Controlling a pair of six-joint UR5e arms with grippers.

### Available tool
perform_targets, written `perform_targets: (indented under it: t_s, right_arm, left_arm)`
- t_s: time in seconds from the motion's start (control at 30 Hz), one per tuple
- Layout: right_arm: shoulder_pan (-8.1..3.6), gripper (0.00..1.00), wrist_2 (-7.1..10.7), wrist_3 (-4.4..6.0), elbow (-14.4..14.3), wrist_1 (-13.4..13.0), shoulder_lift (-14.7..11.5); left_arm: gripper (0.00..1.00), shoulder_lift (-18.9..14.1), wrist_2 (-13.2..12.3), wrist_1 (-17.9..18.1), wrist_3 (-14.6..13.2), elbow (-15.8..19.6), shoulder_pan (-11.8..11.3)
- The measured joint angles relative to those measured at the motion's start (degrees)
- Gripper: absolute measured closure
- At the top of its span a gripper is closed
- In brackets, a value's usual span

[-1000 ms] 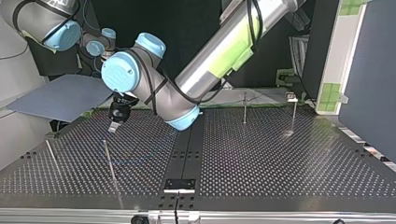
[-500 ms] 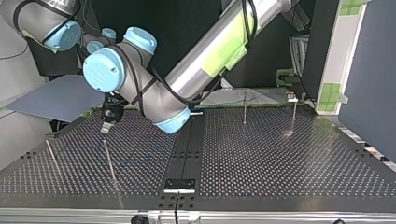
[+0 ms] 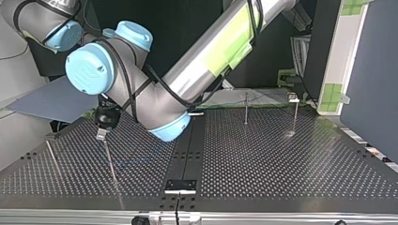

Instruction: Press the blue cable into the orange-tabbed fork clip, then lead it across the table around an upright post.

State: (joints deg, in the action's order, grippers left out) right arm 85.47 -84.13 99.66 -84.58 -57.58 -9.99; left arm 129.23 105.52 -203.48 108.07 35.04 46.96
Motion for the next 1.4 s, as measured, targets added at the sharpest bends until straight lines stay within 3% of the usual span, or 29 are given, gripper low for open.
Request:
perform_targets:
  t_s: [0.37,0.63,1.0,1.4]
  right_arm:
    - [0.01,1.00,0.16,0.01,0.0,0.0,0.0]
    - [0.01,1.00,0.23,-0.01,0.0,0.0,0.0]
    - [0.08,1.00,0.28,0.02,0.0,0.0,0.0]
    - [0.09,1.00,0.53,0.17,0.0,0.0,0.0]
  left_arm:
    - [0.01,0.0,-1.2,-5.6,1.1,-5.8,0.1]
    - [0.01,0.0,-2.4,-6.0,1.6,-9.1,-0.1]
    - [0.01,0.0,-0.1,-5.5,-0.8,-5.5,-1.1]
    - [0.01,0.0,-0.1,-5.3,-1.0,-2.1,-1.3]
